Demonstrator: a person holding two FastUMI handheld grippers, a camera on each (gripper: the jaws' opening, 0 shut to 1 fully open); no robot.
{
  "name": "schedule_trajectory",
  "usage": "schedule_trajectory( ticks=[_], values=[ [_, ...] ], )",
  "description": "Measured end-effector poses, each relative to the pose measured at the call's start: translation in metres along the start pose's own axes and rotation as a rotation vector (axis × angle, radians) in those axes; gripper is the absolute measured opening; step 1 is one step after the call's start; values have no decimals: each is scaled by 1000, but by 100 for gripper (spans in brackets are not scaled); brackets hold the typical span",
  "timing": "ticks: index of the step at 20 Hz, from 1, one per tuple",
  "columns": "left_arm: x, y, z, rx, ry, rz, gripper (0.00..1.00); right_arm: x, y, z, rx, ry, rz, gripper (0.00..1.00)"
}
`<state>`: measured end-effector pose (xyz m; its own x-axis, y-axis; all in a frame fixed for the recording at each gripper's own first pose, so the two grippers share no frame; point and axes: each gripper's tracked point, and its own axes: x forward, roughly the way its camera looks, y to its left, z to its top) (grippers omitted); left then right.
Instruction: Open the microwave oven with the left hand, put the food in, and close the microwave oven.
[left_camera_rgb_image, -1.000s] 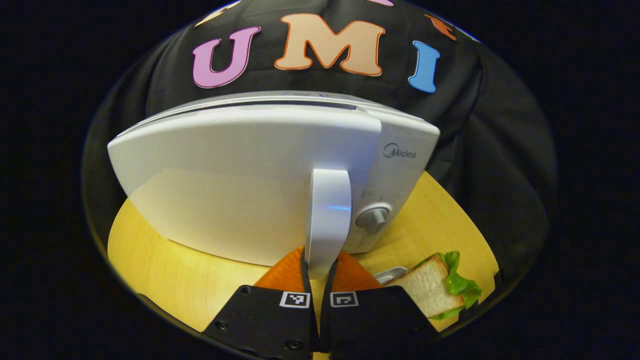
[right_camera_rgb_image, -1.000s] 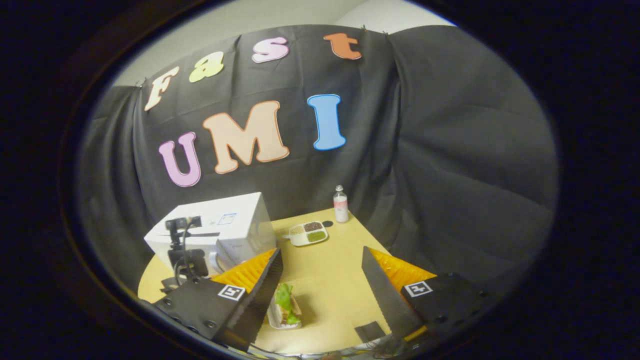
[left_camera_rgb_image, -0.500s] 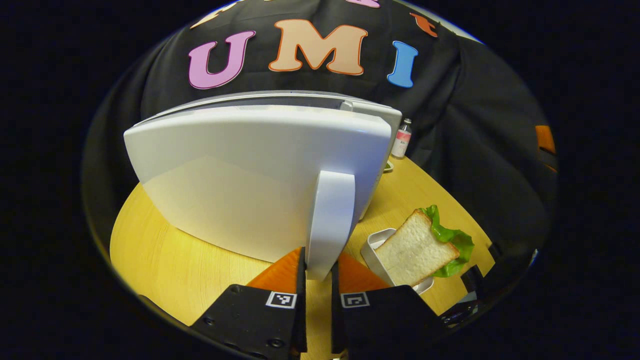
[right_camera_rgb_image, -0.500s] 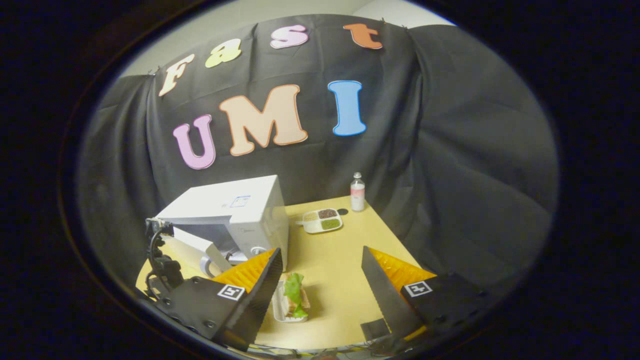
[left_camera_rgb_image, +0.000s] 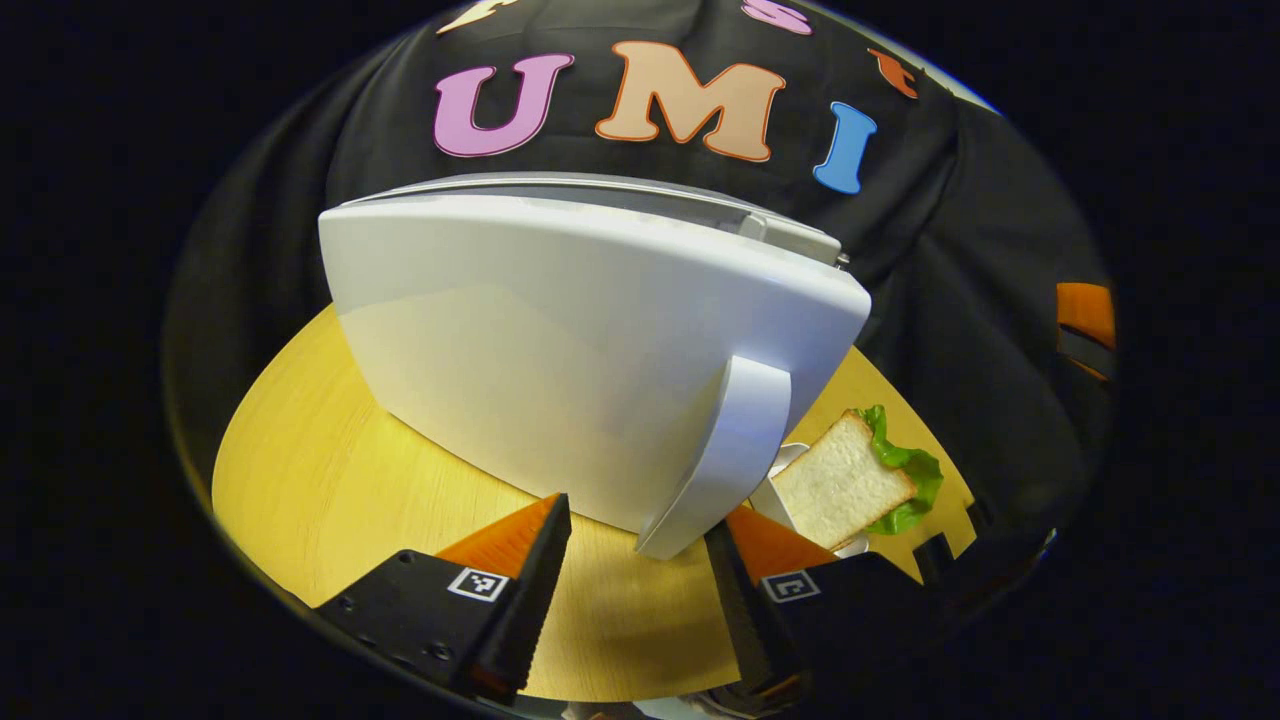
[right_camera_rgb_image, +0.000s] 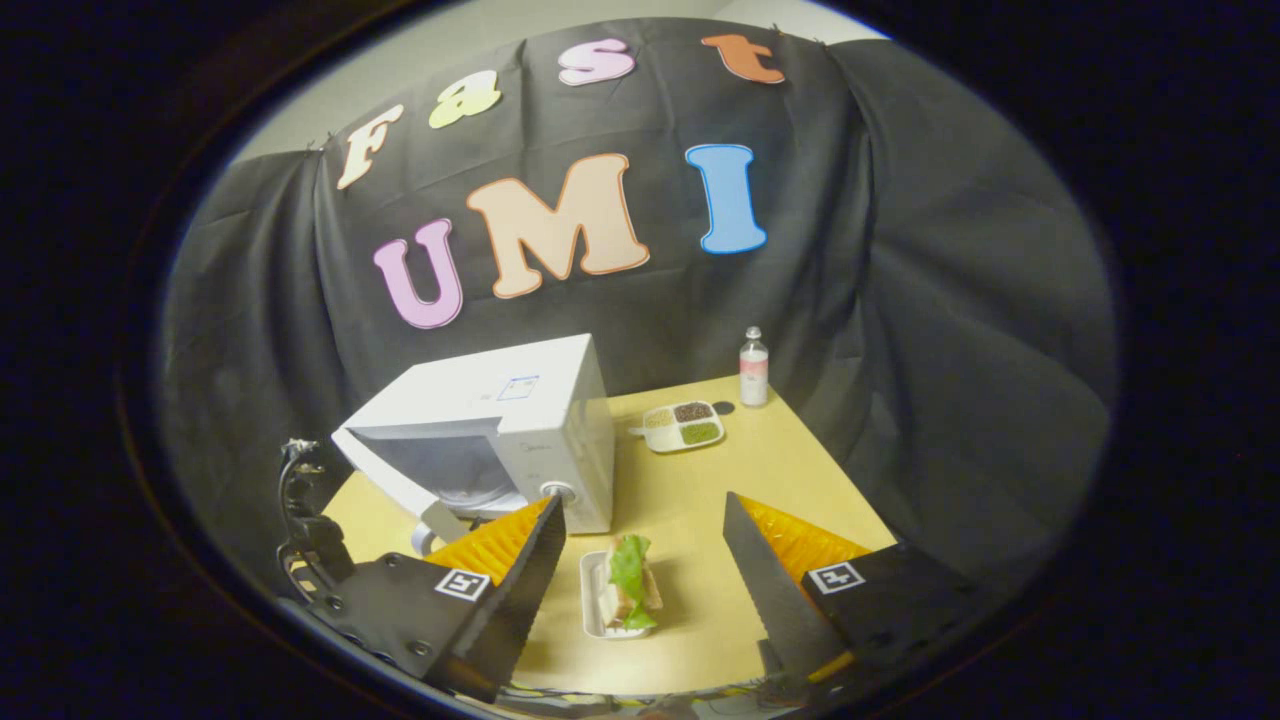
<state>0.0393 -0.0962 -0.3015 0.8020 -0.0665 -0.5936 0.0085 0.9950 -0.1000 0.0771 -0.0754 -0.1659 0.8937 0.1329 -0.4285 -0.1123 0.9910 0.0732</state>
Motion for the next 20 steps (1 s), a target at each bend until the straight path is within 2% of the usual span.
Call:
schedule_trajectory(
  ticks=[2, 3, 4, 8, 9, 11, 12, 16, 20],
  values=[
    [-9, 15, -4, -7, 6, 41, 90, 5, 0, -8, 0, 27, 6, 92],
    [-13, 17, -10, -20, 9, 37, 97, 8, 0, -13, 4, 41, 12, 92],
    [-19, 18, -11, -30, 13, 46, 100, 11, 0, -17, 9, 56, 17, 92],
    [-43, 35, -21, -32, 26, 105, 100, 26, -5, -43, 39, 148, 30, 92],
    [-51, 40, -21, -33, 23, 123, 100, 29, -5, -52, 50, 180, 33, 99],
    [-66, 51, -25, -43, 26, 161, 100, 38, -8, -71, 71, 249, 38, 99],
    [-74, 58, -28, -56, 22, 181, 100, 41, -8, -81, 81, 292, 45, 92],
    [-101, 90, -49, -151, 47, 270, 100, 59, -7, -122, 133, 466, 89, 93],
    [-132, 131, -65, -250, 40, 394, 100, 75, 4, -149, 258, 585, 131, 93]
  ],
)
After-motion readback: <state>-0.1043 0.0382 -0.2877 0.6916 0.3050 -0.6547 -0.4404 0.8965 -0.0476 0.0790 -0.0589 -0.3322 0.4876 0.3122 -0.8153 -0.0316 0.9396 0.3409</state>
